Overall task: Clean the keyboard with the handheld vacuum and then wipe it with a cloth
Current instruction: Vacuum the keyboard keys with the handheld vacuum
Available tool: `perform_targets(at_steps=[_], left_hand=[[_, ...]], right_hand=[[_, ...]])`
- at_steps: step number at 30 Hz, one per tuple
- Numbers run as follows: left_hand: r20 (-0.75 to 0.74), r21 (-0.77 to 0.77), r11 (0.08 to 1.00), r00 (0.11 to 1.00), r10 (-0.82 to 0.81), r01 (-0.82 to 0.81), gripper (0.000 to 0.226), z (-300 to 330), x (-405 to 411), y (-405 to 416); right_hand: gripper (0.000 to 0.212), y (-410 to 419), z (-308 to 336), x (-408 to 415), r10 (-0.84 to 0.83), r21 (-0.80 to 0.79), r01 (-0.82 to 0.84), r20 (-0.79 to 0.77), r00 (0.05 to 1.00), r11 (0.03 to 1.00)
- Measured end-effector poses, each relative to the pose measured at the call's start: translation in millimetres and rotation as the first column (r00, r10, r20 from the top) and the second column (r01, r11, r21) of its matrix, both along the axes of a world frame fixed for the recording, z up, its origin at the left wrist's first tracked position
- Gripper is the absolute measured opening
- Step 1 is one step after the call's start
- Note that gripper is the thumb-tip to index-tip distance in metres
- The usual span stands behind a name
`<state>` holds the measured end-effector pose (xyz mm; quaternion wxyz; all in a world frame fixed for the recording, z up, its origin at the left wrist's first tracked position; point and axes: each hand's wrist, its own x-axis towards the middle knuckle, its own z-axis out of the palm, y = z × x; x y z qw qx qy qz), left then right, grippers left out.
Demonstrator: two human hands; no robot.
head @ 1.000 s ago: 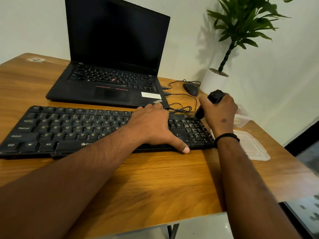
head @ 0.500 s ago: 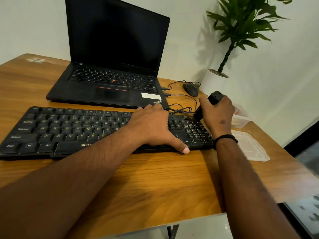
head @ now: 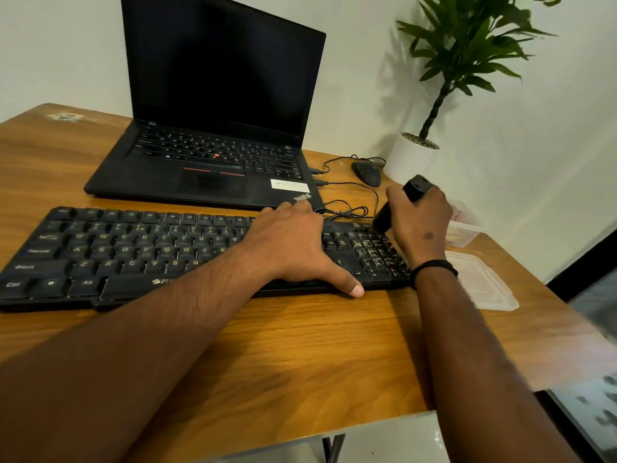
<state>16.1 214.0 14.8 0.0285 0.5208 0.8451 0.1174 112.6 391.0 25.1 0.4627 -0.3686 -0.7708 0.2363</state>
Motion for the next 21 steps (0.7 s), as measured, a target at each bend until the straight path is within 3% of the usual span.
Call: perform_targets(at_steps=[6,12,19,21], left_hand=[[-0.017,0.007,1.0,1.0,0.002,-0.002,0.125,0,1,0],[-0.009,0.003,1.0,1.0,0.003,-0.003,0.129,0,0,0],[-0.012,0.023,1.0,1.0,0.011,-0.011,0.125,-1,1,1],[-0.015,0.025,1.0,1.0,0.012,-0.011,0.126,-1,1,0]], right_hand=[[0.019,-32,-6,-20,0.293,0.004,-0.294,0.043,0.955,0.956],[0.028,4,-2,-5,-0.016,0.028,0.014,0.042,0.999,0.999],[0.019,-34,-5,-21,0.236,0.08,-0.243,0.087,0.968,0.967],[0.02,-31,-5,-21,0.227,0.08,-0.233,0.078,0.971,0.969]])
